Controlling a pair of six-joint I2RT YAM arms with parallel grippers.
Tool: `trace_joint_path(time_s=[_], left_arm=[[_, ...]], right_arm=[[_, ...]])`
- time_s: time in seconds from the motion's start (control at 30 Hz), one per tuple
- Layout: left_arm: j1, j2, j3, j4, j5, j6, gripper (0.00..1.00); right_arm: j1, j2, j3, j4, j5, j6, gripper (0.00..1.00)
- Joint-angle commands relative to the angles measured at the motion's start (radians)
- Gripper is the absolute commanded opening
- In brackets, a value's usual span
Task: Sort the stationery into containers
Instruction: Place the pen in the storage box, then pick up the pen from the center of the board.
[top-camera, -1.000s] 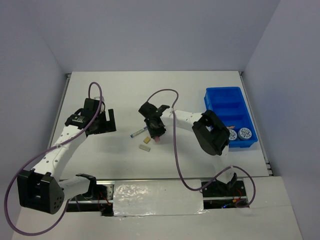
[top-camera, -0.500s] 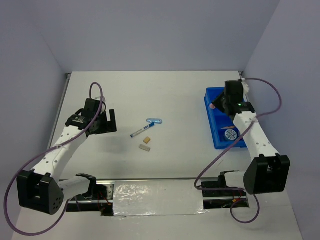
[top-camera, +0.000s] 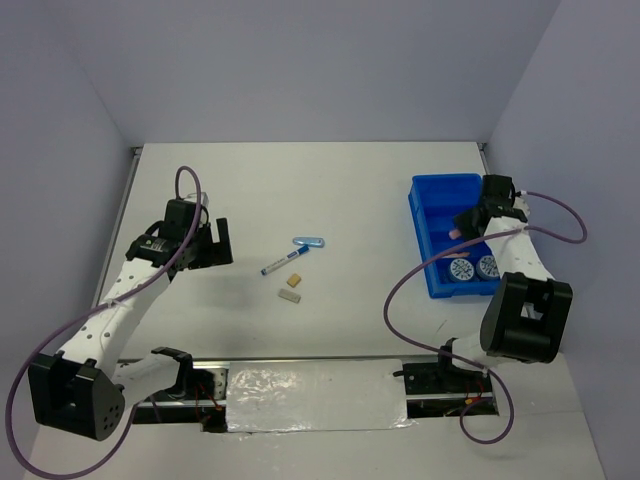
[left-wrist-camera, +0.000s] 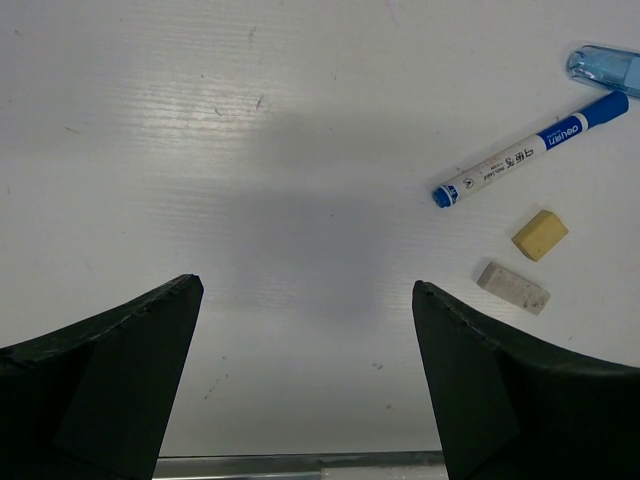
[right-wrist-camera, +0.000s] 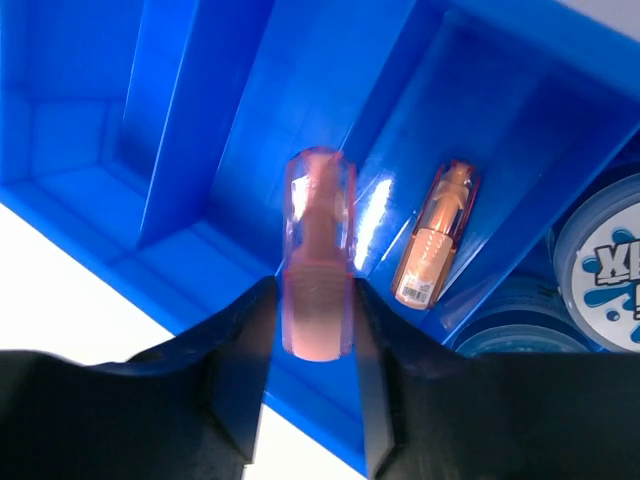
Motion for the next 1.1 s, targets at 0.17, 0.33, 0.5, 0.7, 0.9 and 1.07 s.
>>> trace_joint_path(time_s=[0.17,0.33,0.5,0.7,0.9,1.07], left_arm=[[-0.004,-0.002,-0.004,0.030,0.008,0.001,0.99],[-0.004,0.006,-0.005,0.030,0.003,-0.002,0.99],[-0.004,0.020,-0.002,0.025,-0.018,-0.009,0.99],[-0.004,0.012,-0.004,0.020,-0.038,-0.020,0.99],[-0.006,-0.017,-0.010,0.033,-0.023,-0.012,0.99],[-0.004,-0.048,-0.013,0.037,-0.015,-0.008,0.99]], right_arm=[[-0.020,-0.032,-0.045,0.051,-0.002,-0.015,0.60],[0.018,-0.070,-0.022,0.169,-0.103,-0.120,0.61],[0.381,0.020,0.183,0.232,-0.431,-0.668,0.62],[0.737,0.327,0.513,-0.062,-0.255,-1.064,0.60],[0.848,0.606,0.759,-0.186,-0.198,-1.142,0.60],[0.894,0.668,0.766,-0.200,-0.166,-1.193,0.60]])
